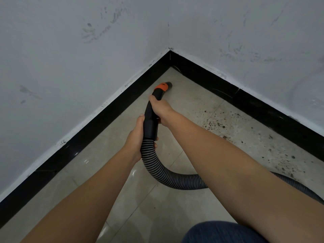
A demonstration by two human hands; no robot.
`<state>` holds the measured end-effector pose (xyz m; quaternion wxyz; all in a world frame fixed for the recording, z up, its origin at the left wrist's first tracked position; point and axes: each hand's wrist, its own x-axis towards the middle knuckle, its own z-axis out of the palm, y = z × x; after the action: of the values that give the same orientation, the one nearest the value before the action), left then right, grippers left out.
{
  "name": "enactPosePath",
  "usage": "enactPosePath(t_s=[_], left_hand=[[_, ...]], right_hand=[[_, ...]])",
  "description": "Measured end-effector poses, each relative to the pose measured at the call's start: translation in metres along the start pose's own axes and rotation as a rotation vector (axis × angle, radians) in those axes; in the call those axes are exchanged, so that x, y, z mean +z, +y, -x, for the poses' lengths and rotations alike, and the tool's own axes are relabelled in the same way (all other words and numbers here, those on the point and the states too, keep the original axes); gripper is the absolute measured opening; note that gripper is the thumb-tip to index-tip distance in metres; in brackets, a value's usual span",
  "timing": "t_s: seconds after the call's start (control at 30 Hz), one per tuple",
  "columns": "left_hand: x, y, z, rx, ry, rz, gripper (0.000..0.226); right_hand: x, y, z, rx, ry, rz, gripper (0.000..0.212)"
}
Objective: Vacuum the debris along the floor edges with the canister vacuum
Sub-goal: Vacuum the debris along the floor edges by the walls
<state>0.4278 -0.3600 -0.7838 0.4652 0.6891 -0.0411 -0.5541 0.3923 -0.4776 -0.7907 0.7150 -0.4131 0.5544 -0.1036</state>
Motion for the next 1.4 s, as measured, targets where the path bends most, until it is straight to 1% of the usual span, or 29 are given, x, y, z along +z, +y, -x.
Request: enactPosePath(t_s=[0.27, 0.4, 0.47, 0.57, 0.63, 0.73, 0.9, 0.97, 1.03, 1.1, 1.2, 1.3, 1.4], left_hand=[[-0.012, -0.001, 0.001, -0.087, -0.086, -0.051, 0.057], [-0.03, -0.001, 0.011, -0.153, -0.164, -0.116, 0.057], [-0.036, 0.0, 0.014, -0.178, -0.219, -0.18, 0.058], [-0.042, 0.0, 0.016, -0.192, -0.262, -0.239, 0.06], [-0.046, -0.002, 0.016, -0.191, -0.26, -0.249, 0.065], [-0.053, -0.007, 0.018, -0.199, -0.239, -0.259, 0.072], [-0.055, -0.019, 0.03, -0.206, -0.259, -0.255, 0.069], [-0.056, -0.023, 0.039, -0.203, -0.243, -0.235, 0.063], [-0.06, -0.027, 0.047, -0.198, -0.22, -0.22, 0.061], [-0.066, -0.033, 0.055, -0.197, -0.192, -0.224, 0.063], [-0.08, -0.05, 0.065, -0.204, -0.143, -0.245, 0.063], [-0.088, -0.065, 0.075, -0.228, -0.128, -0.297, 0.065], [-0.088, -0.076, 0.082, -0.209, -0.134, -0.339, 0.07]], right_hand=[[-0.001, 0.013, 0.004, -0.003, 0.063, -0.038, 0.041], [0.009, 0.032, 0.015, 0.028, 0.164, -0.089, 0.052], [0.008, 0.039, 0.021, 0.054, 0.207, -0.143, 0.053], [0.001, 0.045, 0.03, 0.103, 0.173, -0.256, 0.047], [0.001, 0.045, 0.038, 0.137, 0.129, -0.302, 0.041], [0.005, 0.042, 0.05, 0.192, 0.137, -0.321, 0.039], [0.011, 0.042, 0.068, 0.275, 0.191, -0.289, 0.036], [0.02, 0.044, 0.074, 0.257, 0.244, -0.314, 0.04], [0.032, 0.053, 0.074, 0.19, 0.301, -0.369, 0.043], [0.047, 0.066, 0.08, 0.124, 0.351, -0.44, 0.033], [0.063, 0.09, 0.094, 0.101, 0.424, -0.481, 0.022], [0.067, 0.106, 0.111, 0.096, 0.459, -0.511, 0.02], [0.062, 0.111, 0.125, 0.086, 0.454, -0.522, 0.021]])
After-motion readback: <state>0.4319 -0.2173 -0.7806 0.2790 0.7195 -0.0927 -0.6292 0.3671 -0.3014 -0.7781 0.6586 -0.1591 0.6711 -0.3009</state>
